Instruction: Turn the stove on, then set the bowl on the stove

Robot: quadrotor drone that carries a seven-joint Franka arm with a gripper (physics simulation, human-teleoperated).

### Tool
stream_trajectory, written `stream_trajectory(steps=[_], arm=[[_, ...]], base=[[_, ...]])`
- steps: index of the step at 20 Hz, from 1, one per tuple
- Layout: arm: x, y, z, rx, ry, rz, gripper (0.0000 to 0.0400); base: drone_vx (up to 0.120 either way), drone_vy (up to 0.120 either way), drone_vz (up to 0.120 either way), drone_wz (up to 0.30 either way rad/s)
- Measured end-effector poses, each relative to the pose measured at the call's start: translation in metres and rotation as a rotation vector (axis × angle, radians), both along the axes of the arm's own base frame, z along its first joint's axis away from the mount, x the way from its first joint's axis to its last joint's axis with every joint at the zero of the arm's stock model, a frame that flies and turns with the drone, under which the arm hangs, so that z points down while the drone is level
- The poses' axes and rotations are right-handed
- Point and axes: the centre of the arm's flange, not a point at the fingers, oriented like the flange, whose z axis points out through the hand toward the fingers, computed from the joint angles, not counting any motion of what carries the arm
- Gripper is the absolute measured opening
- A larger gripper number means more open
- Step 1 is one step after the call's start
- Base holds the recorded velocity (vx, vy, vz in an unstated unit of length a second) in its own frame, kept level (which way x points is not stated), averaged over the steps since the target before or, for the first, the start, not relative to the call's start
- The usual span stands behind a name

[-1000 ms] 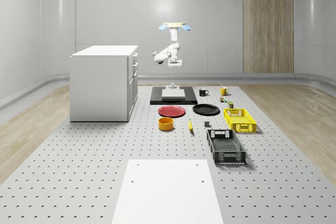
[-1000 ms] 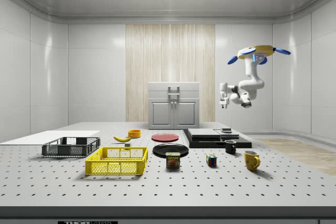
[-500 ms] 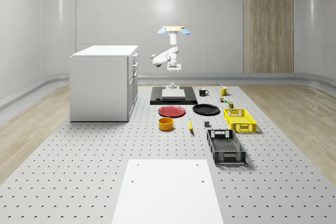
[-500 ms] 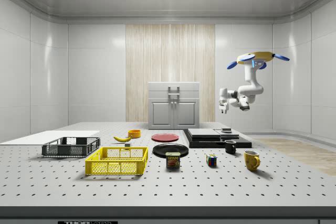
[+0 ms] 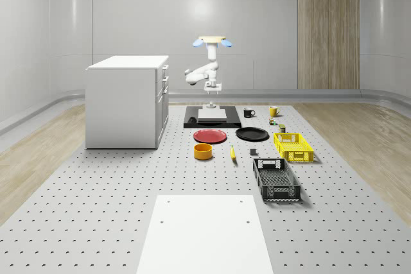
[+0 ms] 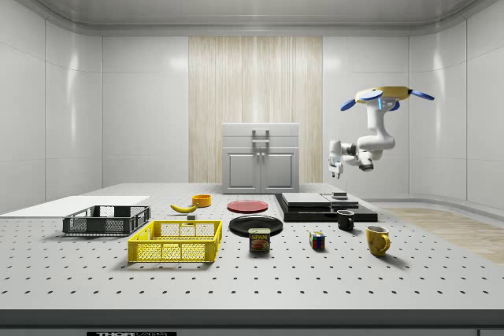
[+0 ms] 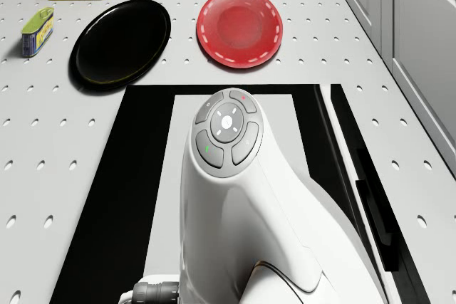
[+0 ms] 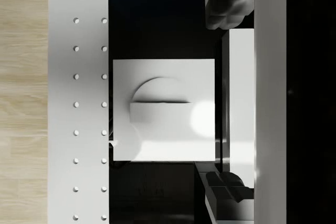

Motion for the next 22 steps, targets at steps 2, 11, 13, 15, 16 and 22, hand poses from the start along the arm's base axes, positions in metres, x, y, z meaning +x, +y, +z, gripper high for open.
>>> stream_trajectory(steps=[2, 11, 13, 15, 16, 22], arm=[[0.0000, 0.0000, 0.0000, 0.000, 0.000, 0.000, 0.0400], [0.0000, 0.0000, 0.0000, -0.001, 0.000, 0.000, 0.0400], [0.0000, 0.0000, 0.0000, -0.001, 0.000, 0.000, 0.0400], [0.0000, 0.0000, 0.0000, -0.001, 0.000, 0.000, 0.0400], [0.0000, 0.0000, 0.0000, -0.001, 0.000, 0.000, 0.0400], [0.0000, 0.0000, 0.0001, -0.001, 0.000, 0.000, 0.0400]], base=[[0.000, -0.060, -0.120, 0.000], [0.000, 0.000, -0.120, 0.000], [0.000, 0.000, -0.120, 0.000], [0.000, 0.000, -0.120, 0.000], [0.000, 0.000, -0.120, 0.000], [0.000, 0.000, -0.040, 0.000]])
